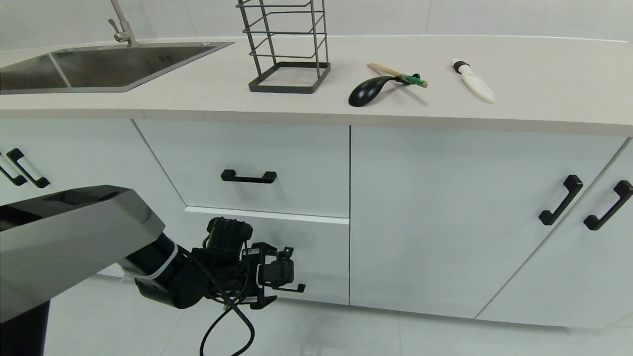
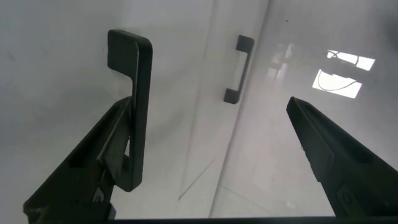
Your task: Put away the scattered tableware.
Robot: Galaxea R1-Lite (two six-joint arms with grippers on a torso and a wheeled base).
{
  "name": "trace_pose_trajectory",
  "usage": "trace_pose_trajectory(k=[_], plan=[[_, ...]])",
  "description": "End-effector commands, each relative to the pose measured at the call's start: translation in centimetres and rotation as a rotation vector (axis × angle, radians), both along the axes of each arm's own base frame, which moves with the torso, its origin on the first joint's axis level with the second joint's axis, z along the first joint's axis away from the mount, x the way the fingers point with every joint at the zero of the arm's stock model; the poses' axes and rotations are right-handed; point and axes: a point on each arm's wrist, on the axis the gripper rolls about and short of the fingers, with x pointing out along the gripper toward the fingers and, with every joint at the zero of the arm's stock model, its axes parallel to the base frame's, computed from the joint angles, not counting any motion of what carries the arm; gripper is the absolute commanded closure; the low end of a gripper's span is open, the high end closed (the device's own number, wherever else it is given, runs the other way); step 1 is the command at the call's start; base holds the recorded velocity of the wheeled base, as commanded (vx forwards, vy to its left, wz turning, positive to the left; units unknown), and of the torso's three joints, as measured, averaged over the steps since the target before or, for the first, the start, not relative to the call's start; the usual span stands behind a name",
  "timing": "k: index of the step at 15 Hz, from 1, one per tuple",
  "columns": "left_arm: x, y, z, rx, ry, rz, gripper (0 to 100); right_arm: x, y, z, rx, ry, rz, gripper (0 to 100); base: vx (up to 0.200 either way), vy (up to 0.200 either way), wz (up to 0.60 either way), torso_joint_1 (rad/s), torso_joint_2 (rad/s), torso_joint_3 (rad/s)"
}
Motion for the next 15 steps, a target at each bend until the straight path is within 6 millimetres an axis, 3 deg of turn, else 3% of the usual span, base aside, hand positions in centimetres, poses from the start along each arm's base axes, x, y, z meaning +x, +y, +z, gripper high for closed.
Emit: trace_pose_trajectory(k=[1, 4, 8, 12, 13, 15], plan=[[0.0, 0.0, 0.2, -0.001, -0.005, 0.002, 0, 0.0, 0.0, 0.0, 0.0, 0.0, 0.0, 100, 0.0, 0.0, 0.0, 0.0, 0.0, 0.0], [-0.4, 0.2, 0.5, -0.002, -0.008, 0.002, 0, 0.0, 0.0, 0.0, 0.0, 0.001, 0.0, 100, 0.0, 0.0, 0.0, 0.0, 0.0, 0.0], [-2.7, 0.8, 1.7, 0.0, 0.003, 0.001, 0, 0.0, 0.0, 0.0, 0.0, 0.0, 0.0, 100, 0.0, 0.0, 0.0, 0.0, 0.0, 0.0], [-10.0, -1.7, 8.7, -0.068, -0.044, -0.101, 0, 0.0, 0.0, 0.0, 0.0, 0.0, 0.0, 100, 0.0, 0.0, 0.0, 0.0, 0.0, 0.0], [-10.7, -2.1, 9.8, -0.085, -0.044, -0.107, 0, 0.0, 0.0, 0.0, 0.0, 0.0, 0.0, 100, 0.0, 0.0, 0.0, 0.0, 0.0, 0.0], [-12.6, -2.2, 13.8, -0.124, -0.075, -0.105, 0, 0.0, 0.0, 0.0, 0.0, 0.001, 0.0, 100, 0.0, 0.0, 0.0, 0.0, 0.0, 0.0]])
